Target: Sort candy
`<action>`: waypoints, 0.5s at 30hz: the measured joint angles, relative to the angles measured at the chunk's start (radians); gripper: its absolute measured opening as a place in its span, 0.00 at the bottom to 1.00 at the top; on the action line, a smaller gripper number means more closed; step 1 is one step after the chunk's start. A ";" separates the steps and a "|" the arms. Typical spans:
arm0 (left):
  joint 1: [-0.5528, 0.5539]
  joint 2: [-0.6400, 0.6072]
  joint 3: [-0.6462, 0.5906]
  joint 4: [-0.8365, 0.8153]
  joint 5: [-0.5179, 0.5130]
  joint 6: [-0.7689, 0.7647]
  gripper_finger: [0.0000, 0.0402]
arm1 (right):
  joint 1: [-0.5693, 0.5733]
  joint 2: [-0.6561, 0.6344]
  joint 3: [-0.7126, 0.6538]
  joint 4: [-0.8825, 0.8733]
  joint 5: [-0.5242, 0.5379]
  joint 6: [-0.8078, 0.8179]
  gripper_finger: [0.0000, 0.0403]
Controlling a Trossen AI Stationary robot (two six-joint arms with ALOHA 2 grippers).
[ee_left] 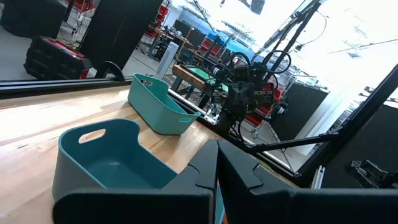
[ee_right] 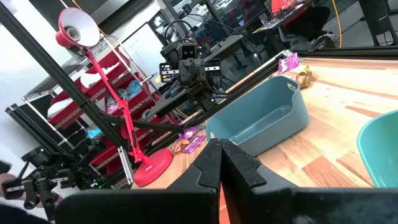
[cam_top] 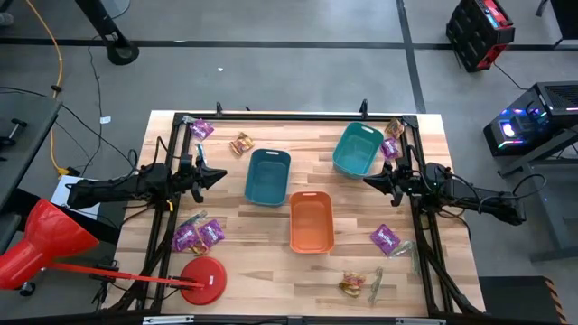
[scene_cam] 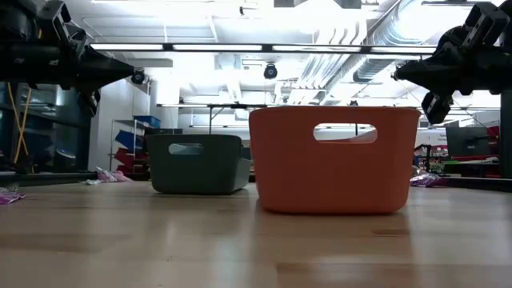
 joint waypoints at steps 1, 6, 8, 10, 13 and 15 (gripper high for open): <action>0.000 0.000 0.000 0.000 0.000 0.000 0.00 | 0.000 0.000 0.000 0.000 0.000 0.000 0.00; 0.000 0.000 0.000 0.010 -0.016 0.000 0.00 | 0.000 0.000 0.000 0.000 0.000 0.000 0.00; 0.000 0.004 -0.001 0.061 -0.064 -0.050 0.00 | 0.000 0.000 0.000 0.000 0.000 0.000 0.00; 0.000 0.005 -0.001 0.149 -0.141 -0.169 0.00 | 0.000 0.000 0.000 0.000 0.000 0.000 0.00; 0.001 0.021 -0.001 0.309 -0.309 -0.267 0.00 | 0.000 0.000 0.000 0.000 0.000 0.000 0.00; 0.002 0.052 -0.001 0.425 -0.413 -0.288 0.00 | 0.000 0.000 0.000 0.000 0.000 0.000 0.00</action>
